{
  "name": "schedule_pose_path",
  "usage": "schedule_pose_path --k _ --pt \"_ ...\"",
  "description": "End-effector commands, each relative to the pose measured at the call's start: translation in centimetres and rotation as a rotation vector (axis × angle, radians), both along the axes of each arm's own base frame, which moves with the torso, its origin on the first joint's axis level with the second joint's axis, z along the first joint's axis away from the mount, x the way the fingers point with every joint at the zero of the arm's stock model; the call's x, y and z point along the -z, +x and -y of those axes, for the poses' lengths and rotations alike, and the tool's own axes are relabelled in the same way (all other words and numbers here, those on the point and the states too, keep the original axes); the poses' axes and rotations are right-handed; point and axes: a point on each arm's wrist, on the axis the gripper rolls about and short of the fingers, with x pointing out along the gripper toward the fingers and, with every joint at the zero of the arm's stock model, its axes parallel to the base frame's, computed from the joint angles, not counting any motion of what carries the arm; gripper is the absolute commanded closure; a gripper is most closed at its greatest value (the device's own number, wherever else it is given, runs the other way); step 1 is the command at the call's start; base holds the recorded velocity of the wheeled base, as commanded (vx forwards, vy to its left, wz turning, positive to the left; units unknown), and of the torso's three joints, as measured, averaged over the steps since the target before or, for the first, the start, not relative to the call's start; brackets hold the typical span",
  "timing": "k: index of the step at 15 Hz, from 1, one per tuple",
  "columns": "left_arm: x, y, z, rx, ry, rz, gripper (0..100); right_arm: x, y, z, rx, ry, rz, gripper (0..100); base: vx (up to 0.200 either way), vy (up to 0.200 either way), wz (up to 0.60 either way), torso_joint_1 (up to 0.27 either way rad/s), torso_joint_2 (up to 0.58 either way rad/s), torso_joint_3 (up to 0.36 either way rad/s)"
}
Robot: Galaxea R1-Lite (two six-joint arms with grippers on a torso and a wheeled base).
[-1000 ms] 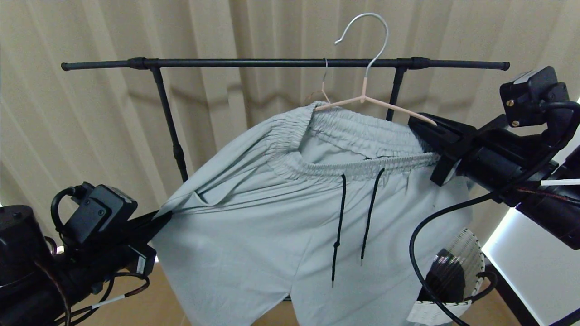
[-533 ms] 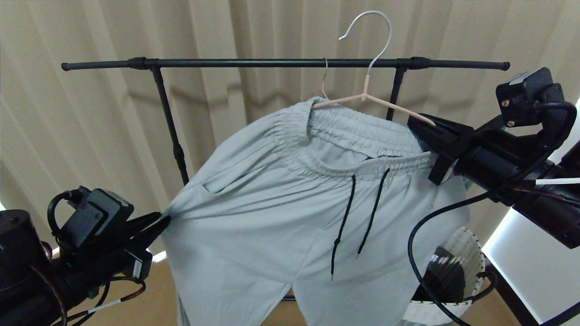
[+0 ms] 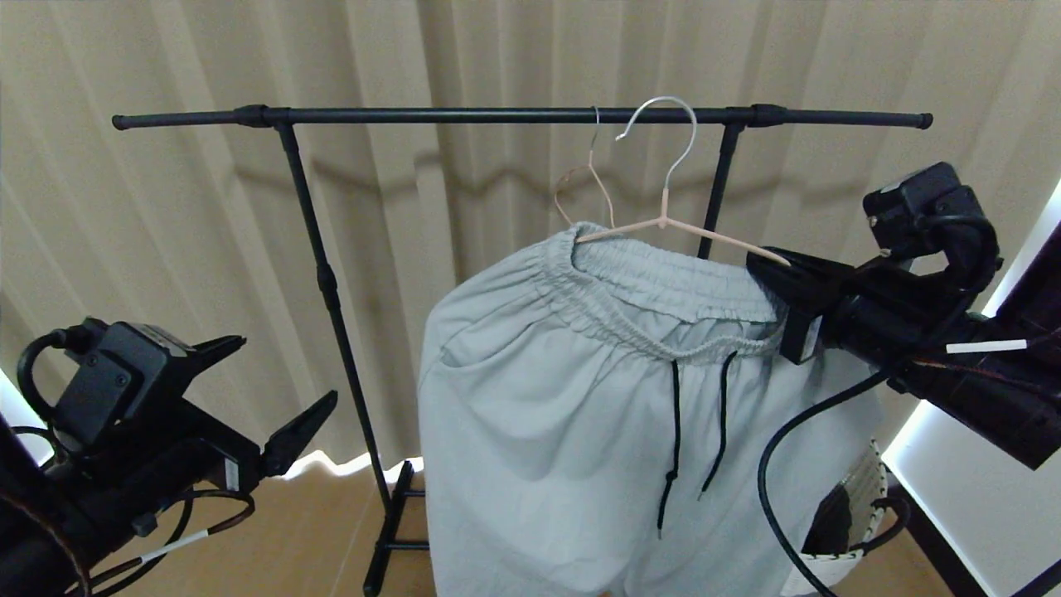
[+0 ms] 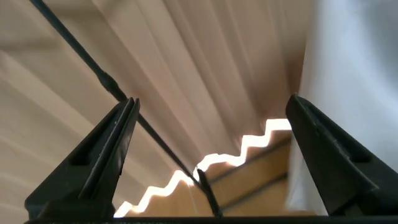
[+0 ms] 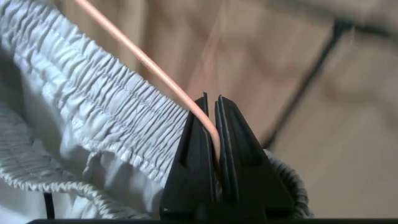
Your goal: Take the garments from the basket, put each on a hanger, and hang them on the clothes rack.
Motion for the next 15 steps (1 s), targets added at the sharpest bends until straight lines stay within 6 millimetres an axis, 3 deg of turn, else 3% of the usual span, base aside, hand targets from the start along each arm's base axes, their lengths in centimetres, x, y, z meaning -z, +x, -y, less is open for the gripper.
schedule_pose_path --k 1,5,6,8,13,15 --pt "-0.2 -1.4 -0.4 -0.009 -0.036 0.021 0 1.0 -0.6 0.5 0.088 -0.052 -0.097 100 0.000 0.000 0.00 0.000 0.00 0.000" --pt "-0.9 -4.6 -1.2 -0.015 -0.129 0.103 0 1.9 -0.9 0.8 0.149 -0.088 -0.162 100 0.000 0.000 0.00 0.000 0.00 0.000" --pt "-1.2 -6.2 -1.5 -0.008 -0.168 0.141 0 2.6 -1.1 1.0 0.189 -0.102 -0.179 100 0.000 0.000 0.00 0.000 0.00 0.000" --pt "-0.8 -7.5 -1.8 -0.006 -0.206 0.142 0 2.9 -1.5 1.3 0.215 -0.110 -0.185 100 0.000 0.000 0.00 0.000 0.00 0.000" --pt "-0.3 -7.9 -1.9 -0.007 -0.205 0.133 0 2.8 -1.4 1.8 0.241 -0.105 -0.180 100 0.000 0.000 0.00 0.000 0.00 0.000" --pt "-0.3 -8.0 -1.9 -0.007 -0.206 0.136 0 2.6 -1.5 1.9 0.242 -0.099 -0.174 100 0.000 0.200 0.00 -0.005 0.00 0.002"
